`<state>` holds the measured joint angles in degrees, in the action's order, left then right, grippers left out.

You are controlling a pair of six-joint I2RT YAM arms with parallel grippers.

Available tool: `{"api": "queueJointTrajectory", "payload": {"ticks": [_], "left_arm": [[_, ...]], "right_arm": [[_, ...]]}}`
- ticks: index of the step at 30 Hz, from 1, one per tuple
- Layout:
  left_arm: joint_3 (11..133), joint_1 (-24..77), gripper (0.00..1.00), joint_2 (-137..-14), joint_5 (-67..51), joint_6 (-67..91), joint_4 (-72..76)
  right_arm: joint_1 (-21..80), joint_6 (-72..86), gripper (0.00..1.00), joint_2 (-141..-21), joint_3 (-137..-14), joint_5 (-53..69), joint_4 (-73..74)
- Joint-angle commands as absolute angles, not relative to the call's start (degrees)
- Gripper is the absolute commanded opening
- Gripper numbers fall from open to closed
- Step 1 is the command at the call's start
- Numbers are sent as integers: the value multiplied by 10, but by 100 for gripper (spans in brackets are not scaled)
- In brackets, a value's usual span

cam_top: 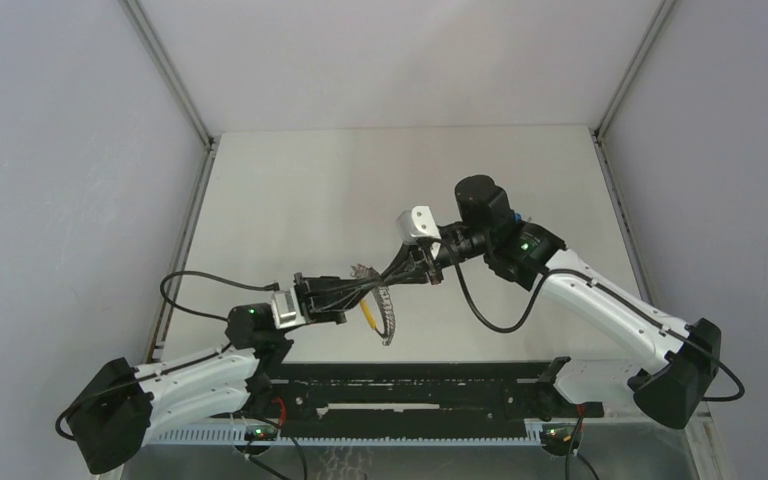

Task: Put the keys on the keyring

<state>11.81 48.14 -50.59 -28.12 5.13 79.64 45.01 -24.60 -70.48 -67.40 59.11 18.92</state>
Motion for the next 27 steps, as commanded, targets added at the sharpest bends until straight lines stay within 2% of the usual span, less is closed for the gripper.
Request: {"api": "queueJointTrajectory", "payload": {"ticks": [1,3,7,11,15,20,27], "left_arm": [[124,485,0,-506,-262,70,840],[113,484,7,-505,-252,77,839],[94,468,29,-492,-243,100,806],[104,457,38,-455,-266,98,669],[112,457,42,-433,-268,74,586],[122,456,44,-450,-275,72,575],[133,456,44,-514,-298,78,593]], "right_arm": [[443,-235,0,-672,-676,555,194],[443,-241,0,-664,-684,523,235],[453,-275,0,-678,-762,433,392],[483,-300,0,-730,-848,334,546],[513,-292,0,-802,-930,241,664],[553,-271,0,-883,-1017,118,762],[590,-271,0,-929,-1087,61,805]]}}
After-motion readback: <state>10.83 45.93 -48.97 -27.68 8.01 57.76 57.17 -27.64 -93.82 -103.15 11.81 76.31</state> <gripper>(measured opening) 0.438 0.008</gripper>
